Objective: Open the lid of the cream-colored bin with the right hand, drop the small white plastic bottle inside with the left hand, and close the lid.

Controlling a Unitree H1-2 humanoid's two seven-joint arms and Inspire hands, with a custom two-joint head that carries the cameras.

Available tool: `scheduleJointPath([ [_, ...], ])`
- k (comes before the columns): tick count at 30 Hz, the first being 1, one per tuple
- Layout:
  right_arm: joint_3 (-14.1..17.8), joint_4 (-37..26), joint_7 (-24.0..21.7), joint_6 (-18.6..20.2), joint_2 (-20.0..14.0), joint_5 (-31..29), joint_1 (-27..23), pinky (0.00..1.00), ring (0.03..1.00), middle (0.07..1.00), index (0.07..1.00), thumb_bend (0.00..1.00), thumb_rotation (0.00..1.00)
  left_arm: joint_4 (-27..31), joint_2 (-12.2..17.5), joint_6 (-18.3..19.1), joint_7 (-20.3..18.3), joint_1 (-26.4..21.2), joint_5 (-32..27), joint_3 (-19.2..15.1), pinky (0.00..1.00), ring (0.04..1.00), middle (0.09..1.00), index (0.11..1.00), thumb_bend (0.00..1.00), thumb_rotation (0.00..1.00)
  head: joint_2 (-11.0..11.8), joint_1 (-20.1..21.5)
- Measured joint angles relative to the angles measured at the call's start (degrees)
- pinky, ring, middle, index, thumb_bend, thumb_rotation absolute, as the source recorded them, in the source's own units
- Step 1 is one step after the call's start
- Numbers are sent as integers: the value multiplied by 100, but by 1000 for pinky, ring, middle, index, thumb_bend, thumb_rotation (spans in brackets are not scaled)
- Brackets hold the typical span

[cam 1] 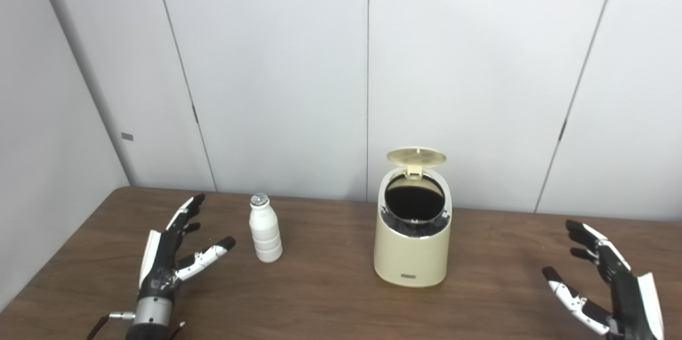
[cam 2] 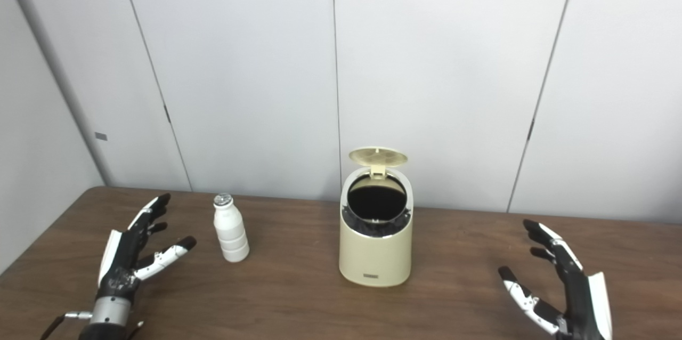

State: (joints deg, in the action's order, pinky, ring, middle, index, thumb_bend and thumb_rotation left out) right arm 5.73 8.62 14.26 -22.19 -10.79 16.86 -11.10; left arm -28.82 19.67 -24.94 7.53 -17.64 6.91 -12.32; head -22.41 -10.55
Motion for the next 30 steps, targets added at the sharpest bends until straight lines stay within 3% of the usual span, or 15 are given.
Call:
scheduleJointPath([
  [14,7,-131,-65,152,8,-66,24,733,819,822,800,177,0,-625,149,-15,10,-377,248,416,838,893,903,904,1000,433,-9,-44],
  [23,6,-244,-58,181,42,7,106,728,809,816,795,182,0,-670,149,4,15,-432,225,496,807,868,878,889,1000,424,-18,-9],
  [30,31,-276,-25,181,74,44,134,706,791,798,778,187,37,-646,119,151,-102,-509,434,816,831,871,862,875,1000,395,-35,44],
])
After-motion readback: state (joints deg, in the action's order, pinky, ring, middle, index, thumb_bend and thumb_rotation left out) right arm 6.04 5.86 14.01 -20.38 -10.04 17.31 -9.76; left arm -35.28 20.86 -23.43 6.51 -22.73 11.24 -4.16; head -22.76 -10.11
